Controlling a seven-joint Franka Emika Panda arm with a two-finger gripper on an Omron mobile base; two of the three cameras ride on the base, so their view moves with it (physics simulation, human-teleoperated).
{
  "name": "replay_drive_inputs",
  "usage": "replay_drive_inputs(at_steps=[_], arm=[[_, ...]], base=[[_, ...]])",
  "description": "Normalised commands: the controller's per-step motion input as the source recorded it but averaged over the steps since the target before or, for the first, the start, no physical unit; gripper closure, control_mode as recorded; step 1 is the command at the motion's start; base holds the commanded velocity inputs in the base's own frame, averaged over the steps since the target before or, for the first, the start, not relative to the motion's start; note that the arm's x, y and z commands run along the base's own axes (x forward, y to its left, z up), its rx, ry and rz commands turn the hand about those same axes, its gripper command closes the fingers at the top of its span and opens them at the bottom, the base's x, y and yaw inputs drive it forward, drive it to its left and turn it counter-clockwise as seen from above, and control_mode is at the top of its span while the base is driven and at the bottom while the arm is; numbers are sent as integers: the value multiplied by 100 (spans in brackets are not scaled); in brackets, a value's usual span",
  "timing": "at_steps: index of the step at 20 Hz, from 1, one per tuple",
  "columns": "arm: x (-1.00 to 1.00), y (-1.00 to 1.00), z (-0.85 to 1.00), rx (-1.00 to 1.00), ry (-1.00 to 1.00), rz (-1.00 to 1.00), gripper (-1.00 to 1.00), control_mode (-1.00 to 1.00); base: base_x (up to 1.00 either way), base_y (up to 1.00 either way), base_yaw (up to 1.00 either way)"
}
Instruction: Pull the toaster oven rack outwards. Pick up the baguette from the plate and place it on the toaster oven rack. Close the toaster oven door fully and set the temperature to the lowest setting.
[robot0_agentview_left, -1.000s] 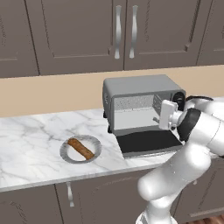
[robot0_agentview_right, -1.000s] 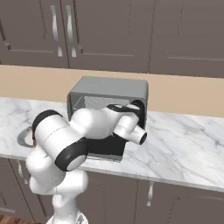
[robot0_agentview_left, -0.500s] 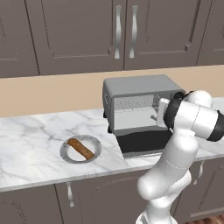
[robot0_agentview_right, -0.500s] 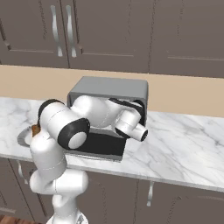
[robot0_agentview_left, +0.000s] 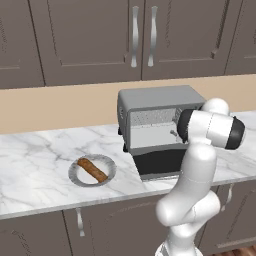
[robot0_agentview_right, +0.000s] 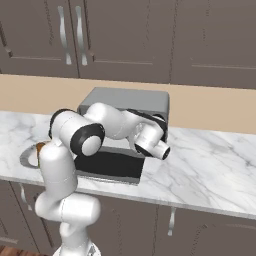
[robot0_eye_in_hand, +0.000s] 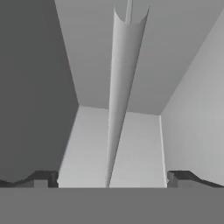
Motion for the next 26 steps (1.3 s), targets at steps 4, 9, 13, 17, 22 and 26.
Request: replay_drive_inputs(at_steps=[4, 9, 13, 17, 22, 26], arm=[[26, 0, -6, 0, -6, 0, -100, -100], [34, 2, -4, 0, -4, 0, -100, -100], [42, 1, -4, 0, 0, 0, -100, -100], [52, 16, -6, 0, 0, 0, -100, -100], [22, 1, 0, 1, 0, 0, 100, -100], [1, 0, 0, 0, 5, 0, 100, -100]], base=[[0, 0, 0], [0, 0, 0], [0, 0, 0], [0, 0, 0], [0, 0, 0], [0, 0, 0]])
